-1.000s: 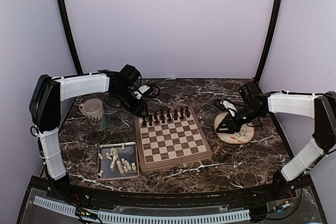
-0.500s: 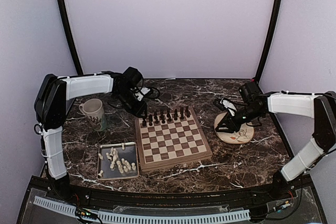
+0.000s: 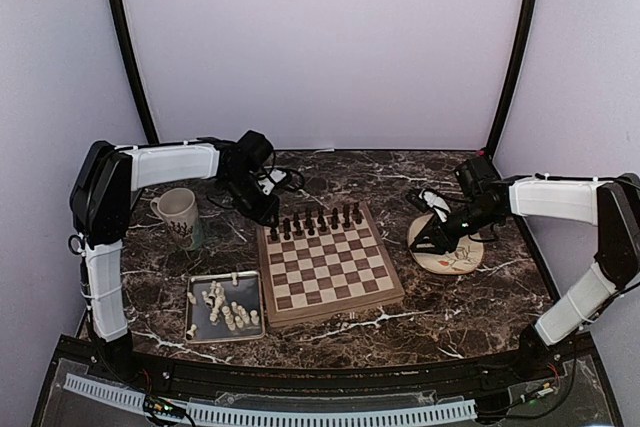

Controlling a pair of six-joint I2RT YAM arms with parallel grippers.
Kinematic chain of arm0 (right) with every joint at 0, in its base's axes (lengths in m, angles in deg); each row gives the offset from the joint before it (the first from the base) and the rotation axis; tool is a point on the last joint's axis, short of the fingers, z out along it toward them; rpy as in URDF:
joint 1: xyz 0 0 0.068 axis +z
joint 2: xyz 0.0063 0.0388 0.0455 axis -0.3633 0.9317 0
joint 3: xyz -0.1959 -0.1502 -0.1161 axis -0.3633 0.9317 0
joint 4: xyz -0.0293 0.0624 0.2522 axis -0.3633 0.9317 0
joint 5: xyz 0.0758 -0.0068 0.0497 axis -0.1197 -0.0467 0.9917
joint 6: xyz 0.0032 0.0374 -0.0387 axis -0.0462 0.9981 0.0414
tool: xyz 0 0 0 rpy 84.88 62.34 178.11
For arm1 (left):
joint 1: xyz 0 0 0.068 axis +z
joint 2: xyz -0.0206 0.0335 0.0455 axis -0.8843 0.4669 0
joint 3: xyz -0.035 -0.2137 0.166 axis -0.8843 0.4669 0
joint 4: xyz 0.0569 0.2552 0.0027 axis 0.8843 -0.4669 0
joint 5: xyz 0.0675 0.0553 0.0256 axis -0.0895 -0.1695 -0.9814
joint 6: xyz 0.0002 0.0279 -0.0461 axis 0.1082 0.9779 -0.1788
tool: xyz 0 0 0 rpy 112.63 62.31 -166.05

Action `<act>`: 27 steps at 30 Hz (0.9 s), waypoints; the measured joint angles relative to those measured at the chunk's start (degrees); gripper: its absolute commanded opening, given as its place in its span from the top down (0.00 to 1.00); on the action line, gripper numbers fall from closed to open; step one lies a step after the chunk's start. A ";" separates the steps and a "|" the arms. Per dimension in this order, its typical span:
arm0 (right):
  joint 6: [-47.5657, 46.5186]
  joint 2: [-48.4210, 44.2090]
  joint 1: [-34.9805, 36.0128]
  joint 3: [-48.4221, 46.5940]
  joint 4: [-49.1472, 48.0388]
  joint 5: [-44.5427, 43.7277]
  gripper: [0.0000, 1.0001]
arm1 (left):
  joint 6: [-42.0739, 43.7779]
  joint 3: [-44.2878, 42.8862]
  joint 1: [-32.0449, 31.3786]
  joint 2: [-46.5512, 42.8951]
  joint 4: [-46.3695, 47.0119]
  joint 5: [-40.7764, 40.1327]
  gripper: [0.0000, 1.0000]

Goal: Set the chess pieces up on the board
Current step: Adjust the rook at a8.

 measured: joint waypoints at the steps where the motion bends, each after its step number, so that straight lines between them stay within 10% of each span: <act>1: 0.00 0.00 0.00 0.00 0.00 0.00 0.64 | -0.07 0.00 0.00 0.00 -0.02 -0.24 0.77; 20: 0.00 0.00 0.00 0.00 -0.09 -0.02 0.64 | -0.61 -0.33 0.00 0.13 -0.48 -4.79 0.81; 27: 0.00 0.00 0.00 0.07 -0.11 -0.02 0.64 | -0.98 -1.81 -0.07 0.39 -0.55 -3.26 0.69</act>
